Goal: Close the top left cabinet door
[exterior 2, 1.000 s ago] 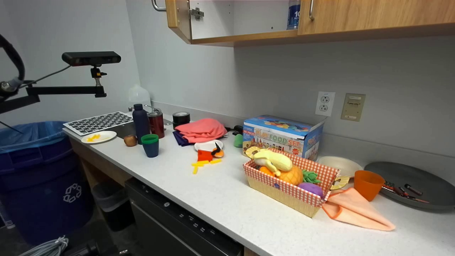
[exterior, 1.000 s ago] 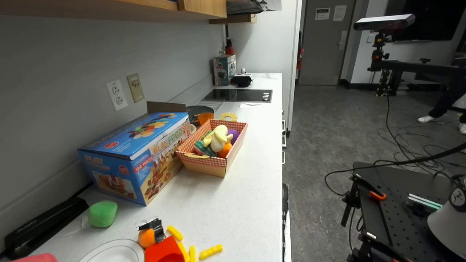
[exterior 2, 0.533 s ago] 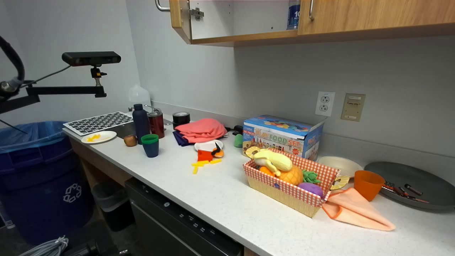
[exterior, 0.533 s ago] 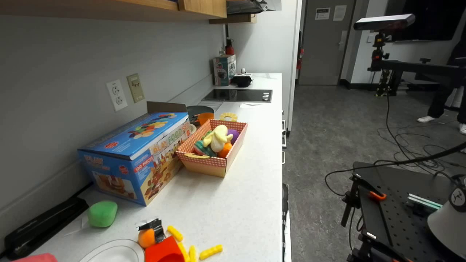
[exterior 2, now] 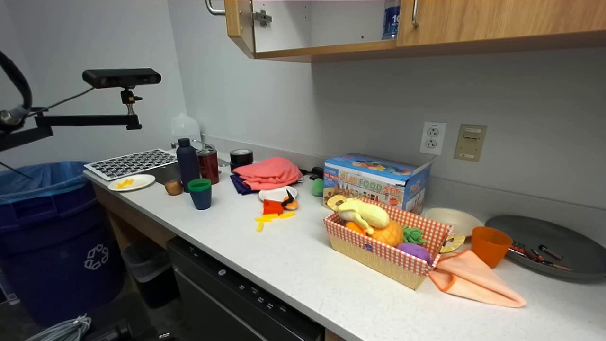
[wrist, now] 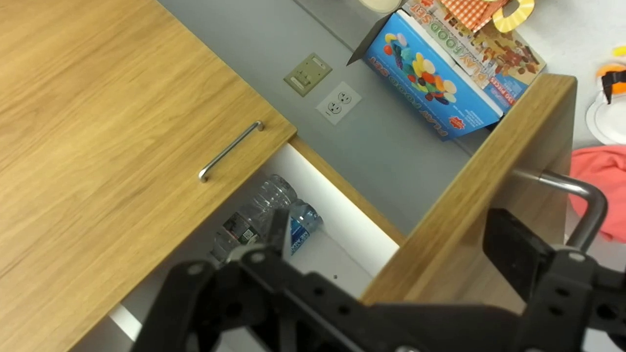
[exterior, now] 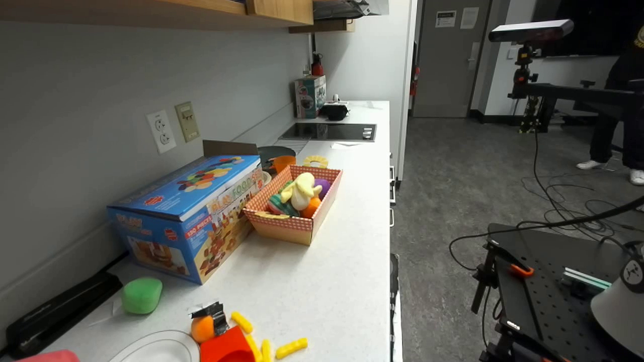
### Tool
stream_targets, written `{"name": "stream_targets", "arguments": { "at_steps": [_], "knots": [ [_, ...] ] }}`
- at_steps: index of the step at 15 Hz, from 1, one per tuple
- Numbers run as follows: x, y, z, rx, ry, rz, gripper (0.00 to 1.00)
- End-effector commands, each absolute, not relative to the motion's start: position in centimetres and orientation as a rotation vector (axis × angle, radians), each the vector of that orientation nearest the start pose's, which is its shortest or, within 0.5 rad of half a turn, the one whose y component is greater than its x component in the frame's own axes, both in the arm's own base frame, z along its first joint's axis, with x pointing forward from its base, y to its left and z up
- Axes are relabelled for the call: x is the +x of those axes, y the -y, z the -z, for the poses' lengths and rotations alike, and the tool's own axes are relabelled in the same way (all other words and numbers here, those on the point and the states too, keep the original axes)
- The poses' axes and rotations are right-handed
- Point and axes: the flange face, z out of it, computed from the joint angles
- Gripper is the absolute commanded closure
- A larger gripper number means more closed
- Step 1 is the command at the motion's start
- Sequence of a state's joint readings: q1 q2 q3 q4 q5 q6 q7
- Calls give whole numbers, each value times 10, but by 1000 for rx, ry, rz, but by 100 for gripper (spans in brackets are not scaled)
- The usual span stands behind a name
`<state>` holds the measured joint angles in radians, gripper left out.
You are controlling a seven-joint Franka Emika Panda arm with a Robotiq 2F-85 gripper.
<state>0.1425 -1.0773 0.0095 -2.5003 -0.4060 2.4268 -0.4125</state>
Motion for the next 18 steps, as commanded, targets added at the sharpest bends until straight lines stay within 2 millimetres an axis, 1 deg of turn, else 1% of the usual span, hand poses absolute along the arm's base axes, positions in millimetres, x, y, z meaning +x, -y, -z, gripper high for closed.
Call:
{"name": "stream_targets", "arguments": {
  "at_steps": [1, 5, 10, 13, 16, 18],
  "knots": [
    [282, -40, -708, 2154, -833, -1220, 0],
    [305, -28, -711, 2090, -793, -1236, 0],
    [323, -18, -717, 1991, -766, -1235, 0],
    [325, -17, -718, 1993, -765, -1246, 0],
    [317, -20, -720, 1999, -792, -1265, 0],
    [313, -27, -721, 1993, -814, -1290, 0]
  ]
}}
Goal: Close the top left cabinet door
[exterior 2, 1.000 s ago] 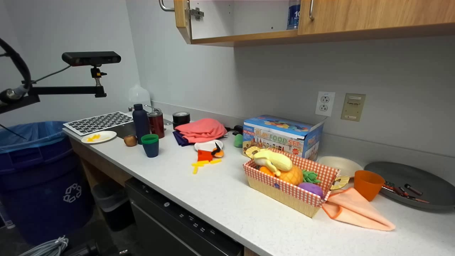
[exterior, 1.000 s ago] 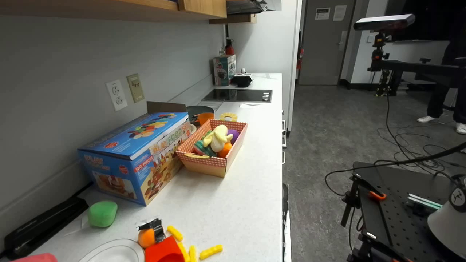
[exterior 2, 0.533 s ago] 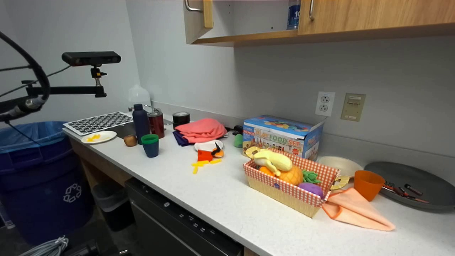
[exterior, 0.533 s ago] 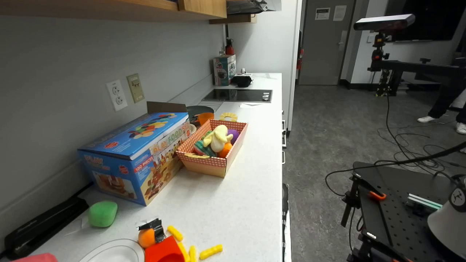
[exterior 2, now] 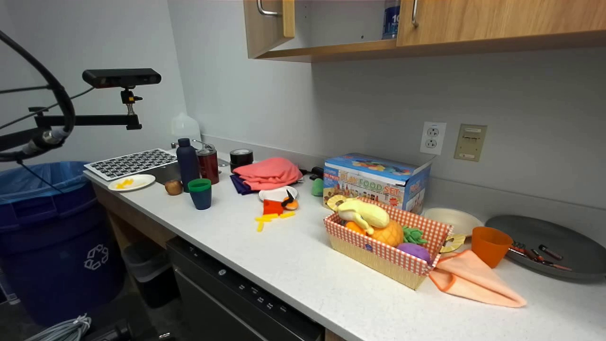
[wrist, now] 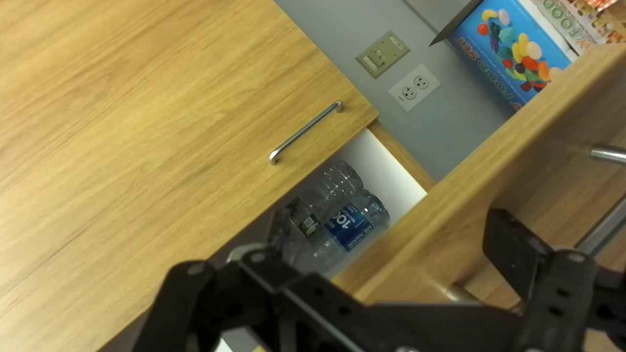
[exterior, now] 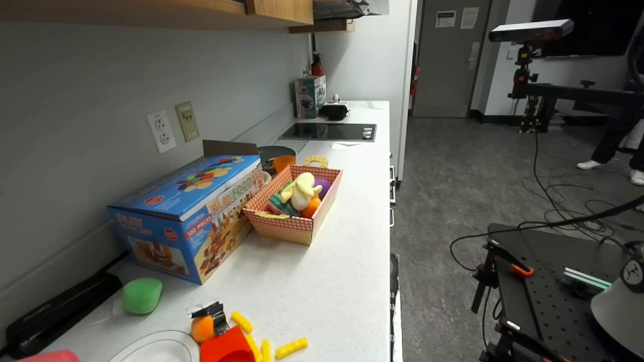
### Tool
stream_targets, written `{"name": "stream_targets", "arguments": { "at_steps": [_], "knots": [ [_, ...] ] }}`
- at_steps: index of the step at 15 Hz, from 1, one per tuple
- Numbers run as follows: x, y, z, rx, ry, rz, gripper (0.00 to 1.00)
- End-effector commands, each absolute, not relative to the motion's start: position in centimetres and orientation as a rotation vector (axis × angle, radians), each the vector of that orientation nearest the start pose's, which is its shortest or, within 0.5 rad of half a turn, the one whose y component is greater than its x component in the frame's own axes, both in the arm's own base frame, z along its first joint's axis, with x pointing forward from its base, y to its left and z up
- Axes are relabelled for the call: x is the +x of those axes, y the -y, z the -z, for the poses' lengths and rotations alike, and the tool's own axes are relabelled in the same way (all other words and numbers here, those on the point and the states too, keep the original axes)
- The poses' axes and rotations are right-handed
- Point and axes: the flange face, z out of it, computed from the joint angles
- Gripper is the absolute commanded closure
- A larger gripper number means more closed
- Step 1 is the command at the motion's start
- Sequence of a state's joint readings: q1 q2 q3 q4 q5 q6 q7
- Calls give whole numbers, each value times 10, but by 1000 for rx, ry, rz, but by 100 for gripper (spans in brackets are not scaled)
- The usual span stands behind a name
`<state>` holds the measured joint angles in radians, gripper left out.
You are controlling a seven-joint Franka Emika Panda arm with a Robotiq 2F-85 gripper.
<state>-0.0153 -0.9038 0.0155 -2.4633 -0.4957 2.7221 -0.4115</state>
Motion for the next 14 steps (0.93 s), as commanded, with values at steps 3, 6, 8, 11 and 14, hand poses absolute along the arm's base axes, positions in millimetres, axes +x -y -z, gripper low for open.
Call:
{"name": "stream_targets", "arguments": {
  "at_steps": [3, 6, 8, 11, 14],
  "knots": [
    [324, -26, -723, 2009, -804, -1327, 0],
    [340, -19, -727, 2006, -784, -1336, 0],
    [352, -13, -730, 2006, -773, -1344, 0],
    [377, -4, -730, 2060, -757, -1350, 0],
    [402, 2, -728, 2152, -728, -1375, 0]
  ]
}}
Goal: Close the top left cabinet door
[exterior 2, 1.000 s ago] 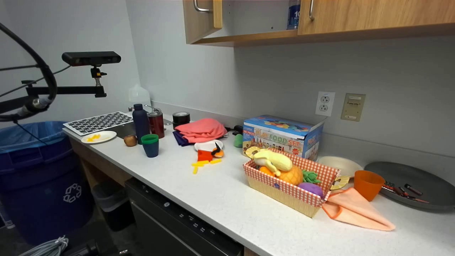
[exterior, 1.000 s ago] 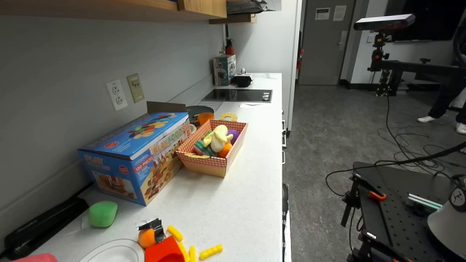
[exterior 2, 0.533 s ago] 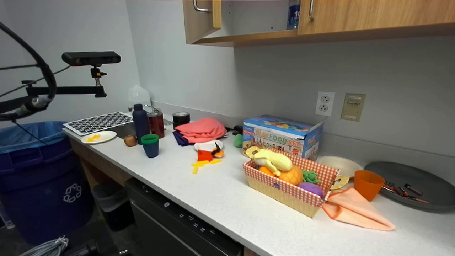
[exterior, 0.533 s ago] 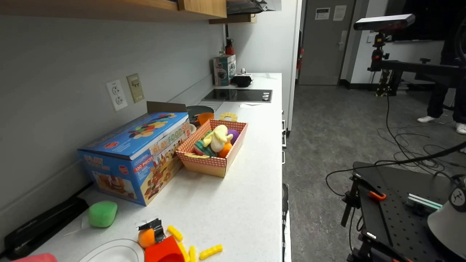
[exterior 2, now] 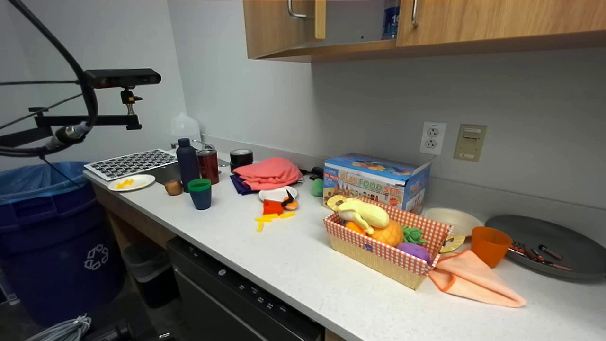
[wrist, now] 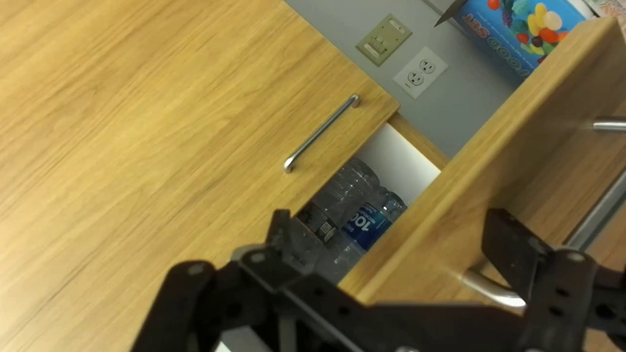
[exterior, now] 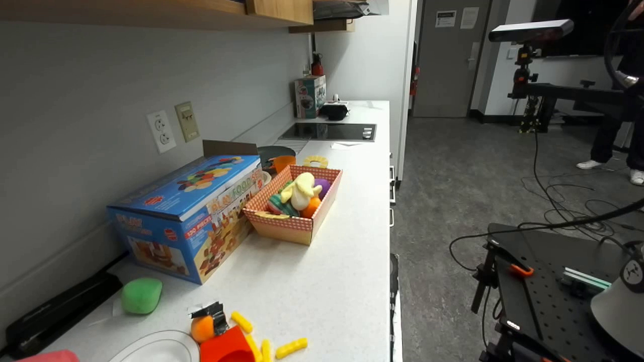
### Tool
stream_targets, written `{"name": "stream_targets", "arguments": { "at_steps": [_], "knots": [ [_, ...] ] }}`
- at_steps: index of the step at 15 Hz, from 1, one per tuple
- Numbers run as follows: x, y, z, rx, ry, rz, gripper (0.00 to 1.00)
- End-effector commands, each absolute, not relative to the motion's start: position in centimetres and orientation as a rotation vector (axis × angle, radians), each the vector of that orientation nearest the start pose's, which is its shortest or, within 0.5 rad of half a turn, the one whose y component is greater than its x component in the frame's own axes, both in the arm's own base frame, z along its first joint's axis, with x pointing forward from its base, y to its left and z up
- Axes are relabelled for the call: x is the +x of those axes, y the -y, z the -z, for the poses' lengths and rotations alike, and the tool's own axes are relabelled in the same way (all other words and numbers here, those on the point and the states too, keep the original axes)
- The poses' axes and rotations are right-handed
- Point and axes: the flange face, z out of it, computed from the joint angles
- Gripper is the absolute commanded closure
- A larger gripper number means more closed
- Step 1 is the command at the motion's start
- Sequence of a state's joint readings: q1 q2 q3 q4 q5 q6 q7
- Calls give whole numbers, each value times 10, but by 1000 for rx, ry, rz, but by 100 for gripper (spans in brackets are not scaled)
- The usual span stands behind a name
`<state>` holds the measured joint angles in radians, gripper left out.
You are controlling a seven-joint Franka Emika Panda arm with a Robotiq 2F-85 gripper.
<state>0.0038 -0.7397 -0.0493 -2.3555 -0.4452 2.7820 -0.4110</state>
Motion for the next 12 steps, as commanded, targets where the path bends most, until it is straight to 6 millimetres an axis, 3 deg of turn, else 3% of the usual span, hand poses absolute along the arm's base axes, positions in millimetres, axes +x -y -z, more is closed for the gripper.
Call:
{"name": "stream_targets", "arguments": {
  "at_steps": [1, 7, 12],
  "knots": [
    [407, 3, -730, 2170, -719, -1384, 0],
    [415, 8, -740, 2217, -700, -1453, 0],
    [430, 13, -737, 2245, -692, -1450, 0]
  ]
}}
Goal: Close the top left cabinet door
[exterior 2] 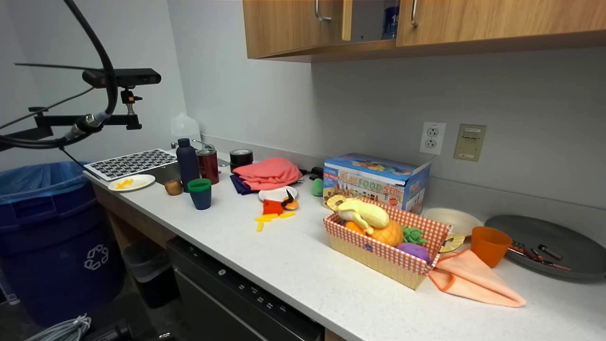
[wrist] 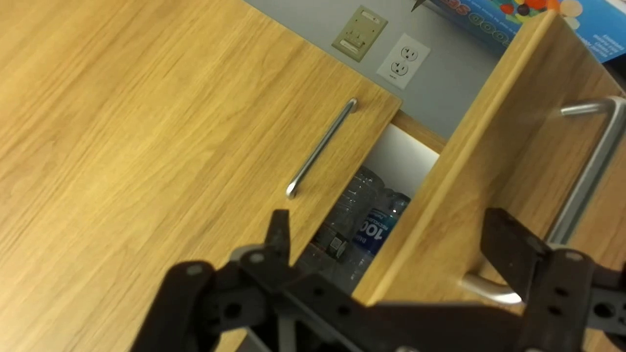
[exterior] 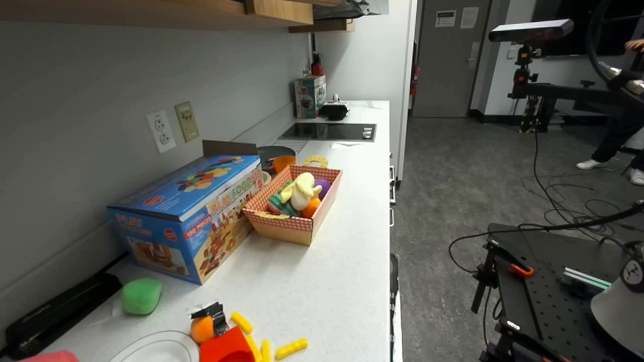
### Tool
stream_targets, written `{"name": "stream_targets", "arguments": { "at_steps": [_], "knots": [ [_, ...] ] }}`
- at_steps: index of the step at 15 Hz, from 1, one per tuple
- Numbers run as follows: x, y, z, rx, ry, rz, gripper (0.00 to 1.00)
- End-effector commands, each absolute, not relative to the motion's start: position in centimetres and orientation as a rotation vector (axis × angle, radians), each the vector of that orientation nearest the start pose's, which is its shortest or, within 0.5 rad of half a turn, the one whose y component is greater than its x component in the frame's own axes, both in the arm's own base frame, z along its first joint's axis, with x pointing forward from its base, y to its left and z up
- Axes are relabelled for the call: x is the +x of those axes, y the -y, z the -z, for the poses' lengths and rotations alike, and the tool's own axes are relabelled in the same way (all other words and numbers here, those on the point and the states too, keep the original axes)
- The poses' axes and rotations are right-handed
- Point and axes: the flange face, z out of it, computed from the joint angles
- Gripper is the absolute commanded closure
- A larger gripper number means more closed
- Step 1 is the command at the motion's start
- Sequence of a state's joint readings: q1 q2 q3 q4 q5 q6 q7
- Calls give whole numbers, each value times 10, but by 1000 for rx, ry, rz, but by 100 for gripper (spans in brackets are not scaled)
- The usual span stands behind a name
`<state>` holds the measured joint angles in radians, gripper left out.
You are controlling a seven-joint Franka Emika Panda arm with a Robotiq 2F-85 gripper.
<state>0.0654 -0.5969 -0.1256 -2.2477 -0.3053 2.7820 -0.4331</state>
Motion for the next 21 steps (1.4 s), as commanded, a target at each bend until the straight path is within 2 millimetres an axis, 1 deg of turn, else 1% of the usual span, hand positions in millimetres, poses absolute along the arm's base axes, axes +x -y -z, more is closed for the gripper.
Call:
{"name": "stream_targets", "arguments": {
  "at_steps": [1, 7, 10, 12, 15, 17, 19, 21],
  "knots": [
    [434, 14, -737, -2863, 873, 1845, 0],
    [460, 17, -739, -2835, 799, 1809, 0],
    [464, 18, -746, -2795, 780, 1821, 0],
    [461, 18, -751, -2771, 783, 1829, 0],
    [446, 17, -755, -2775, 856, 1843, 0],
    [434, 16, -758, -2791, 938, 1844, 0],
    [420, 16, -761, -2734, 970, 1816, 0],
    [402, 19, -765, -2685, 1019, 1796, 0]
  ]
}}
